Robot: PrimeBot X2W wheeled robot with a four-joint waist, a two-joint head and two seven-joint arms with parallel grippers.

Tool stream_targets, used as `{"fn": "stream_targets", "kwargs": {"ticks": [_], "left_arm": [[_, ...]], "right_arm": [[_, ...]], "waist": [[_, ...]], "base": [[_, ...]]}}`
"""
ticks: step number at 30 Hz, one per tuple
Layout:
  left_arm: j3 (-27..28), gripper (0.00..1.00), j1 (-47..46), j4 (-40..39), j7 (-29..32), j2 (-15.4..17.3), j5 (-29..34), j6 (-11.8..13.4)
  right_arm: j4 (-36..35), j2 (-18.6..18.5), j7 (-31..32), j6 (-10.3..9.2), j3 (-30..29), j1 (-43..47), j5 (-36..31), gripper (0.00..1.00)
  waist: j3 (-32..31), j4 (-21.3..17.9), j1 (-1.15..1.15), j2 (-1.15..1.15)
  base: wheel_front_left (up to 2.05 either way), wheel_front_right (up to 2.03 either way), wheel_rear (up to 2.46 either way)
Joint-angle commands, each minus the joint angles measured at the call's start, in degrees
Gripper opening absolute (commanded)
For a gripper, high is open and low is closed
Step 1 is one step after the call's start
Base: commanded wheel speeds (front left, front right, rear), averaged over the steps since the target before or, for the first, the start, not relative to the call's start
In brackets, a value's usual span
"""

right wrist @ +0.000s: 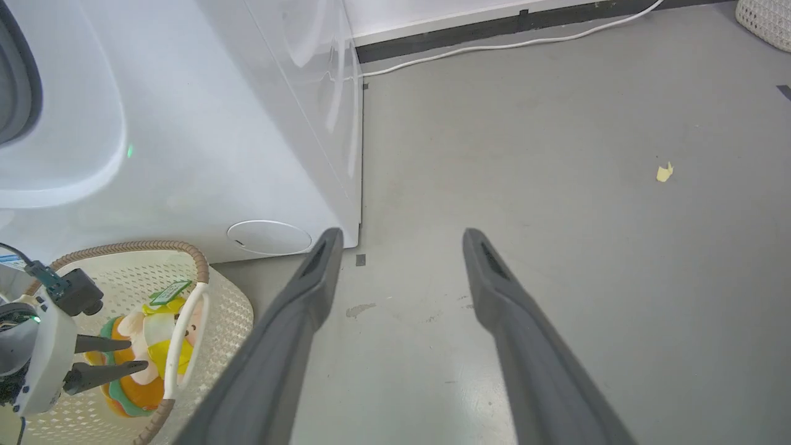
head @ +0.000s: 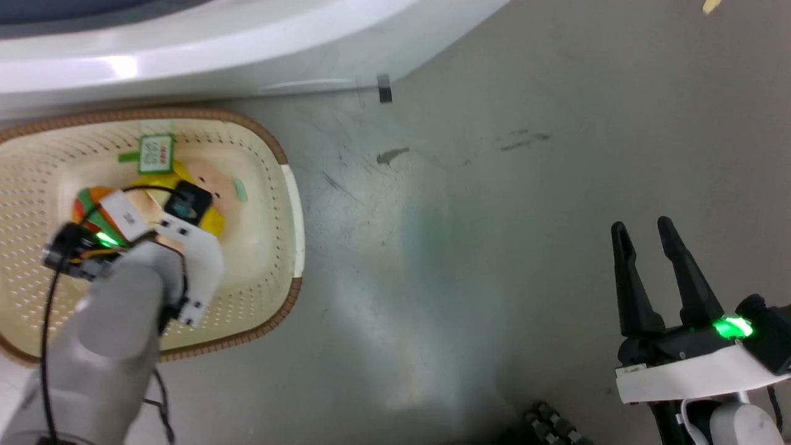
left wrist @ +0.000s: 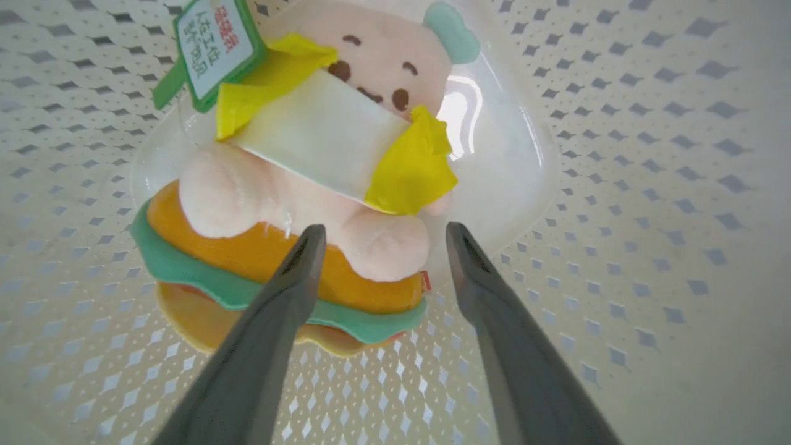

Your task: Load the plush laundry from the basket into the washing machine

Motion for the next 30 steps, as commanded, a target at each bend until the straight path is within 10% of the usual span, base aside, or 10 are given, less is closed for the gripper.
{"fn": "stream_targets", "kwargs": {"ticks": [1,12,13,14,15,30], "left_arm": [[-0.72,1.00,-1.73,1.21,0.49,0.81,0.07,-0.22],[-4.35,1.00,-8.05,7.49,0.62,4.07,-0.87,0.15],[-4.88,0.32,-8.92,8.77,0.77,4.38,-1.33,0.00],[-4.88,0.32,-8.92,8.77,0.77,4.38,-1.33,0.00],[-5.31,0.00,-9.64,10.01,0.67,4.64,-1.92,-0.17],[-4.70,0.00,-8.95,17.65,-7.34,6.01,-9.22,0.90]], "right_arm": [[-0.45,-0.02,-0.46,-0.04,0.01,-0.96,0.70,1.00],[-1.11,-0.02,-1.77,-0.05,0.15,-1.42,2.75,1.00],[-0.96,-0.02,-2.01,-0.05,0.21,-1.74,3.14,1.00],[-0.96,-0.02,-2.01,-0.05,0.21,-1.74,3.14,1.00],[-0.89,-0.02,-2.25,-0.05,0.27,-2.20,3.43,1.00],[1.51,-0.03,-3.78,-0.05,0.42,-7.23,2.05,1.00]], "waist": [[1.15,-0.38,0.00,0.00],[7.18,-1.62,0.00,0.00],[8.09,-1.96,0.00,0.00],[8.09,-1.96,0.00,0.00],[8.87,-2.33,0.00,0.00],[3.57,-4.00,0.00,0.00]], "base": [[0.07,0.07,0.07],[0.02,0.02,0.02],[0.00,0.00,0.00],[0.00,0.00,0.00],[0.00,0.00,0.00],[0.00,0.00,0.00]]}}
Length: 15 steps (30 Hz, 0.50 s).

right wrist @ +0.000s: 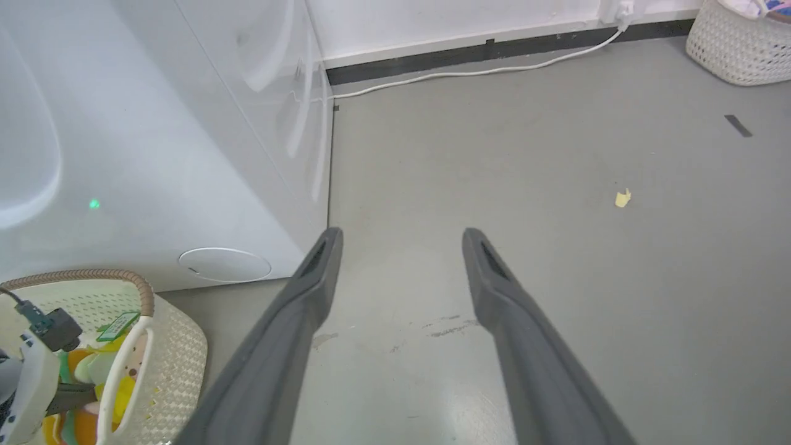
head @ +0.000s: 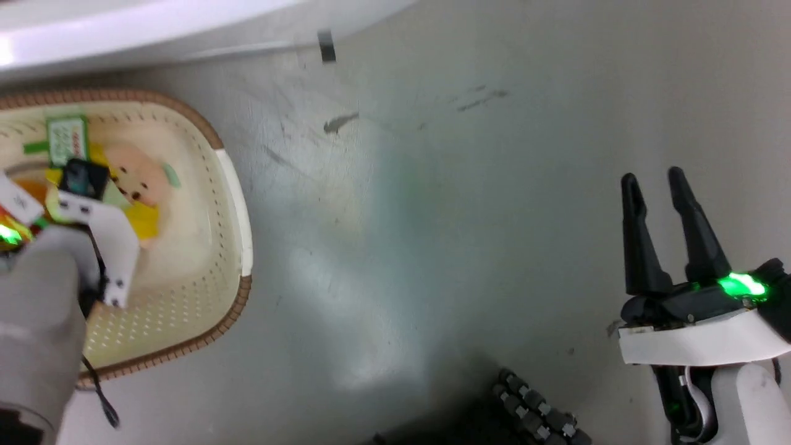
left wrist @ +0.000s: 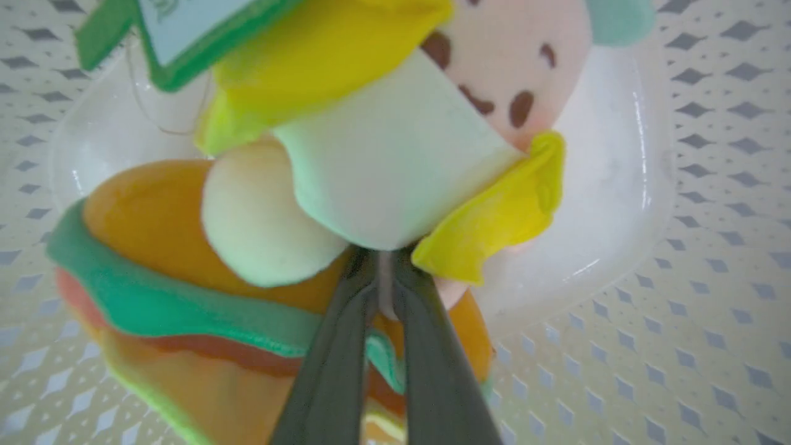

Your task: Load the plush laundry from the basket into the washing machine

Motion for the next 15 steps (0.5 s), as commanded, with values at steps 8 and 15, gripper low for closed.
{"fn": "stream_targets", "kwargs": {"ticks": [8,15], "left_arm": [[1.28,0.00,9.91,1.14,-9.06,-6.13,-3.85,-0.26],[2.42,0.00,17.36,-0.11,-20.13,-11.33,-6.85,-0.98]], "right_arm": [[1.87,-0.03,-0.27,-0.05,-3.40,2.30,-5.38,1.00],[2.90,-0.03,-0.27,-0.05,-4.54,6.38,-9.27,1.00]], "waist": [[-19.33,7.76,0.00,0.00],[-30.80,13.29,0.00,0.00]], "base": [[0.00,0.00,0.00],[0.00,0.00,0.00]]}}
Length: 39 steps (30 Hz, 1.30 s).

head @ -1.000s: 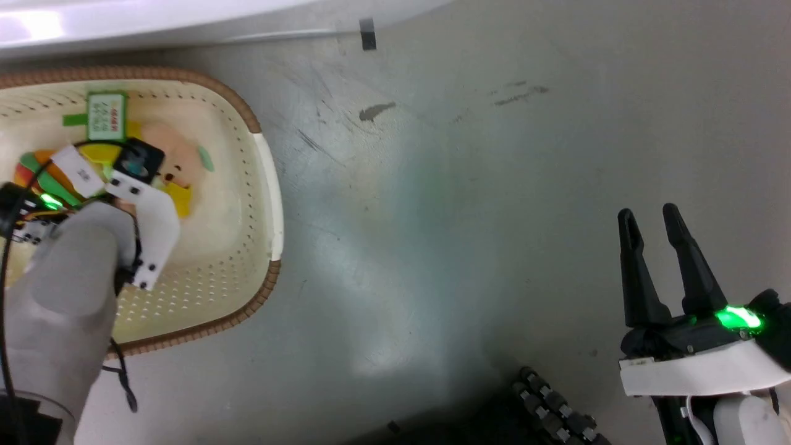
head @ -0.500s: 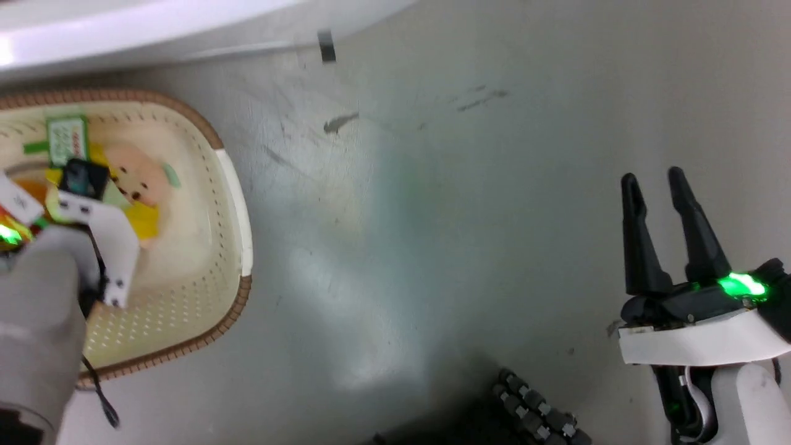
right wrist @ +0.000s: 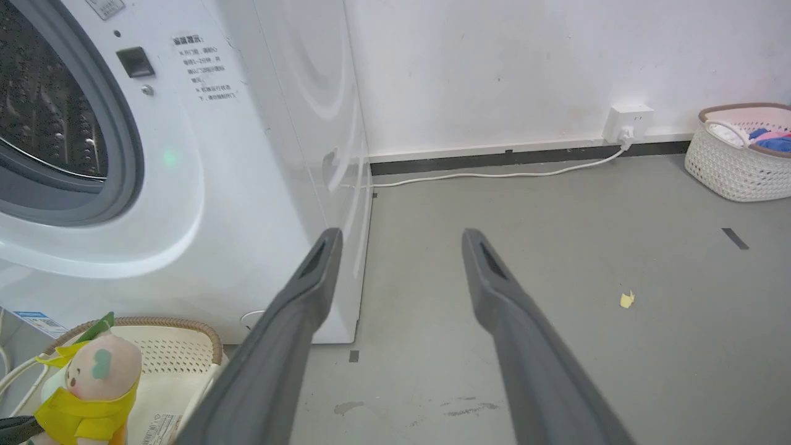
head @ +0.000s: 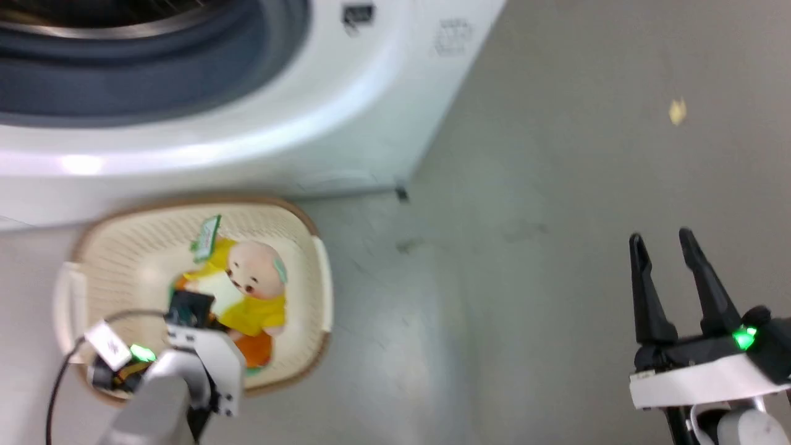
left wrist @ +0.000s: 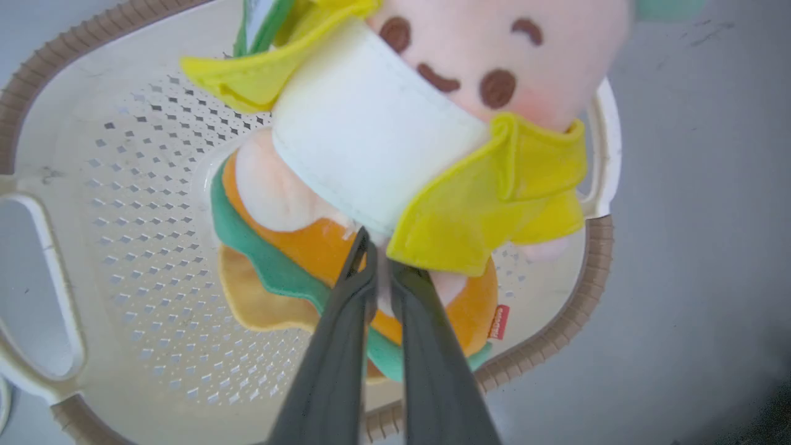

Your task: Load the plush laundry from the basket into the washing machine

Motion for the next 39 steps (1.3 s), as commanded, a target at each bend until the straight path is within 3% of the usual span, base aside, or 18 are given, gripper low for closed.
{"fn": "stream_targets", "kwargs": {"ticks": [1,7,13,18,24,29,39], "left_arm": [[0.52,0.00,1.44,-0.67,-1.47,-0.42,-0.58,-0.36],[2.40,0.00,7.73,-7.77,-4.52,-2.42,-2.30,0.24],[7.99,0.00,17.56,-29.38,-4.60,-2.48,-1.22,4.69],[12.86,0.00,23.46,-47.15,-4.61,-2.96,1.56,6.84],[16.75,0.00,23.06,-61.49,-4.61,-2.34,4.93,6.71],[19.01,0.00,16.32,-64.30,-2.92,-0.07,3.78,5.33],[20.69,0.00,-7.32,-59.50,10.76,8.98,3.69,1.53]], "right_arm": [[0.25,-0.01,-0.26,-0.05,-0.25,0.74,-0.65,1.00],[0.68,-0.01,-0.26,-0.05,-0.83,3.69,-2.50,1.00],[1.04,-0.01,-0.26,-0.05,-0.82,5.76,-3.18,1.00],[0.55,-0.01,-0.26,-0.05,0.07,6.26,-3.28,1.00],[-0.58,-0.01,-0.26,-0.05,0.68,4.45,-2.62,1.00],[-1.88,-0.01,-0.26,-0.05,0.82,1.79,-1.60,1.00],[-2.31,-0.01,-0.26,-0.05,2.20,-3.86,2.30,1.00]], "waist": [[-9.32,6.85,0.01,0.00],[-15.62,10.29,0.01,0.00],[-18.59,12.00,0.01,0.00],[-17.96,12.27,0.01,0.00],[-12.67,10.62,0.01,0.00],[-6.00,8.22,0.01,0.00],[7.77,2.01,0.01,0.00]], "base": [[0.00,0.00,0.00],[0.00,0.00,0.00],[0.00,0.00,0.00],[0.00,0.00,0.00],[0.00,0.00,0.00],[0.00,0.00,0.00],[0.00,0.00,0.00]]}}
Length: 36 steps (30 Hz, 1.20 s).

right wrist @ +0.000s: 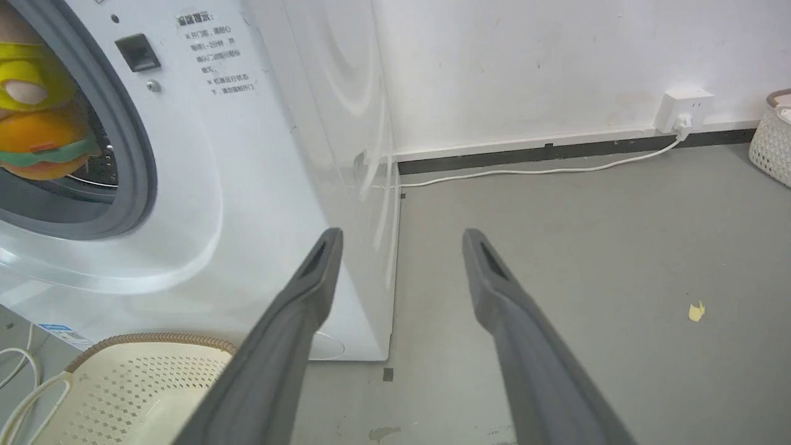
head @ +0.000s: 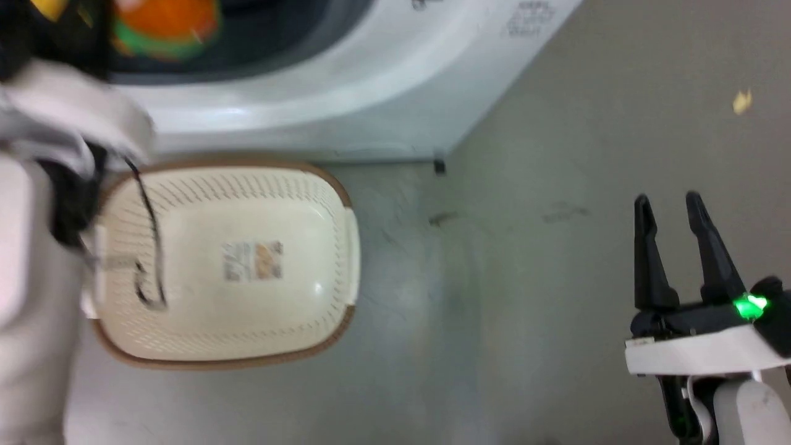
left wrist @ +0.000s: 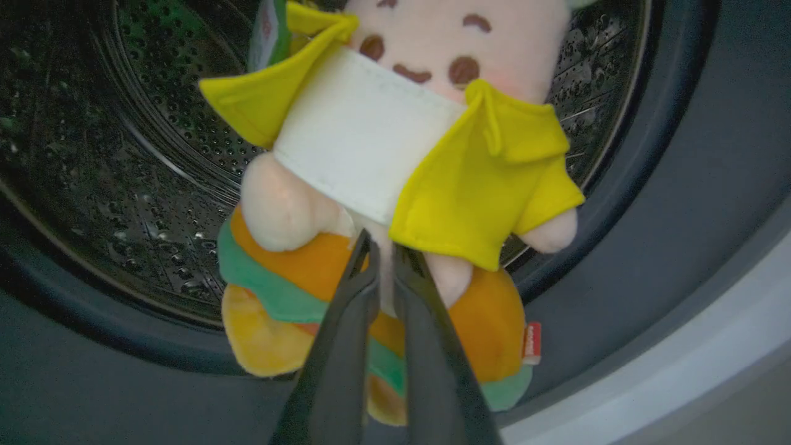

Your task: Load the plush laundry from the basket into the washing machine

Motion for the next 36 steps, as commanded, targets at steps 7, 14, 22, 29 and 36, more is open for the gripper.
{"fn": "stream_targets", "kwargs": {"ticks": [7,14,22,29,36], "left_arm": [[-2.41,0.00,-18.29,9.93,7.33,4.30,2.73,-1.79],[-5.41,0.00,-31.86,21.90,11.30,8.51,5.72,-2.98],[-8.18,0.00,-38.69,33.90,12.80,9.99,8.01,-3.26],[-10.14,1.00,-38.54,39.89,10.07,8.54,7.07,-3.59],[-10.95,1.00,-32.48,44.61,1.55,5.40,4.96,-3.71]], "right_arm": [[0.05,-0.01,-0.25,-0.04,1.93,-4.11,3.37,1.00],[-0.02,-0.01,-0.25,-0.04,3.22,-6.01,5.44,1.00],[0.25,-0.01,-0.25,-0.04,3.78,-6.93,6.32,1.00],[0.55,-0.01,-0.25,-0.04,3.41,-7.41,5.62,1.00],[0.85,-0.01,-0.25,-0.04,1.22,-6.39,2.40,1.00]], "waist": [[10.88,-6.85,-0.02,0.00],[14.49,-9.17,-0.02,0.00],[16.21,-9.77,-0.02,0.00],[14.44,-8.55,-0.02,0.00],[6.31,-5.81,-0.02,0.00]], "base": [[0.00,0.00,0.00],[0.00,0.00,0.00],[0.00,0.00,0.00],[0.00,0.00,0.00],[0.00,0.00,0.00]]}}
